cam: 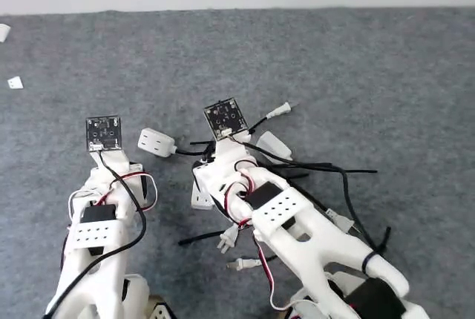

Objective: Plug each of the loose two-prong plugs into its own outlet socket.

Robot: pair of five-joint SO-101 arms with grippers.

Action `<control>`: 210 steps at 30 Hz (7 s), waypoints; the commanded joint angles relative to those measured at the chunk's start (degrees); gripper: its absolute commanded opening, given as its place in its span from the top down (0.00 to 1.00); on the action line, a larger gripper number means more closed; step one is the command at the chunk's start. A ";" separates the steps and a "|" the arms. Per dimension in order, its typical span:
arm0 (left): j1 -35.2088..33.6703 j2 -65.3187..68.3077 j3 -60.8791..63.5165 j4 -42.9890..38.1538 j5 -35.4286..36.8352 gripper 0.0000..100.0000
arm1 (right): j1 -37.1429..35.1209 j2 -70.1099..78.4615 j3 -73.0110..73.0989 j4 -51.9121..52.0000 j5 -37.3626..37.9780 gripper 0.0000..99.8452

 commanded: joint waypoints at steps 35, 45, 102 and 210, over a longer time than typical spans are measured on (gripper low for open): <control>-0.35 -0.09 -3.03 -0.62 0.00 0.98 | -1.54 -1.01 0.35 -2.42 8.70 0.99; -0.35 -0.09 -2.95 -0.62 0.00 0.98 | -2.15 -1.36 2.20 -3.03 9.23 0.99; -1.67 -0.09 -3.30 -0.70 -2.11 0.98 | -9.10 -0.75 0.97 14.46 9.58 0.80; 62.42 24.44 -32.57 19.16 -28.04 0.86 | 106.95 -29.23 25.93 9.45 31.82 0.80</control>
